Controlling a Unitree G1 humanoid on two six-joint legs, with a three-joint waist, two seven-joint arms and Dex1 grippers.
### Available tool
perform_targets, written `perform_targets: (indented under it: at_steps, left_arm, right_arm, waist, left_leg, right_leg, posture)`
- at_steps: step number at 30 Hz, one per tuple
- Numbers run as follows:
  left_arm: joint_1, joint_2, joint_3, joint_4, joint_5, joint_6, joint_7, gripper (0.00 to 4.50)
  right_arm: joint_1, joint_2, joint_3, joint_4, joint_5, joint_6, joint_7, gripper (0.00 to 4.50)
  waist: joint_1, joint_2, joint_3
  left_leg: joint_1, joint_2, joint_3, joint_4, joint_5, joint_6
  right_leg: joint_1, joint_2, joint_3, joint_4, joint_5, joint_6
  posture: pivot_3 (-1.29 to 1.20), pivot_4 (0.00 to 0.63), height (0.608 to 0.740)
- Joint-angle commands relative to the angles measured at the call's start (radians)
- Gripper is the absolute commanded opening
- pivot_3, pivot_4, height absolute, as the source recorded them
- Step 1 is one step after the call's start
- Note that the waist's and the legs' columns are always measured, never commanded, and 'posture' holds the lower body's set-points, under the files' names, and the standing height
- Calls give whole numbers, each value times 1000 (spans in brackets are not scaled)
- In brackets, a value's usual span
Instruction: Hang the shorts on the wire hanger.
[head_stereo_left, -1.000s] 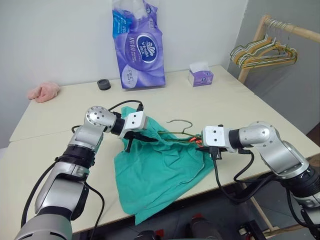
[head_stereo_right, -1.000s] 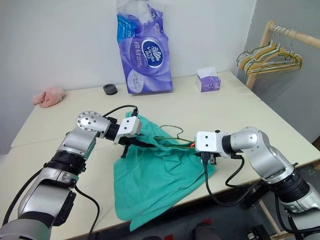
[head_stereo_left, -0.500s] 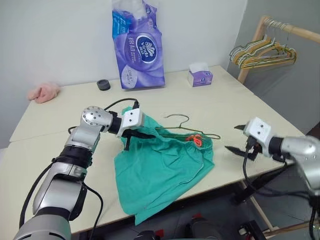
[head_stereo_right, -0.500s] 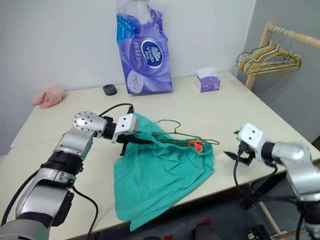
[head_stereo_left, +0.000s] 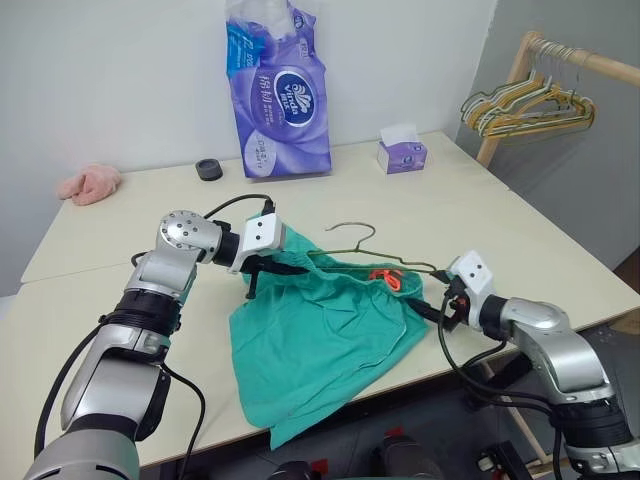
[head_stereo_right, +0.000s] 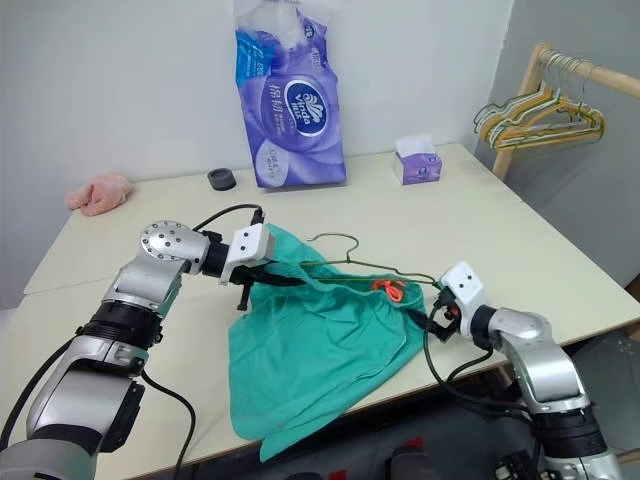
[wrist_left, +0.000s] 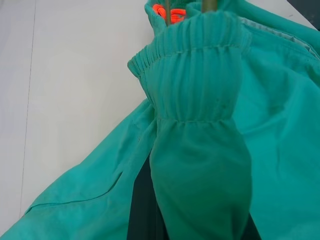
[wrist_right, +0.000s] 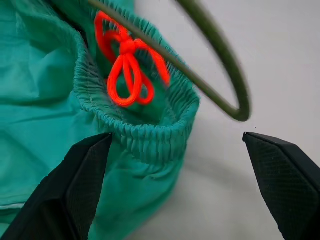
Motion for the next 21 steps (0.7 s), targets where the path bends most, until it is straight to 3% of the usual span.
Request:
perform_targets:
  at_steps: [1, 11, 21]
  left_arm:
    - [-13, 16, 37, -48, -24, 11, 10, 0]
    - [0, 32, 34, -70, -15, 19, 15, 0]
    - [-26, 72, 3, 28, 36, -42, -25, 0]
  right_arm:
    - [-27, -9, 13, -3, 24, 22, 20, 3578]
    - [-38, 1, 7, 12, -3, -6, -31, 35]
    - [-8, -18, -16, -5, 4, -27, -67, 35]
  waist:
    - [0, 0, 0]
    - [-1, 0, 0]
    - [-2, 0, 0]
  left_leg:
    - [0, 0, 0, 0, 0, 0]
    - [0, 0, 0, 0, 0, 0]
    - [0, 0, 0, 0, 0, 0]
  right_leg:
    - [0, 0, 0, 0, 0, 0]
    - [0, 0, 0, 0, 0, 0]
    - [0, 0, 0, 0, 0, 0]
  posture:
    - [-195, 0, 740]
    - [-200, 5, 740]
    - [-217, 14, 740]
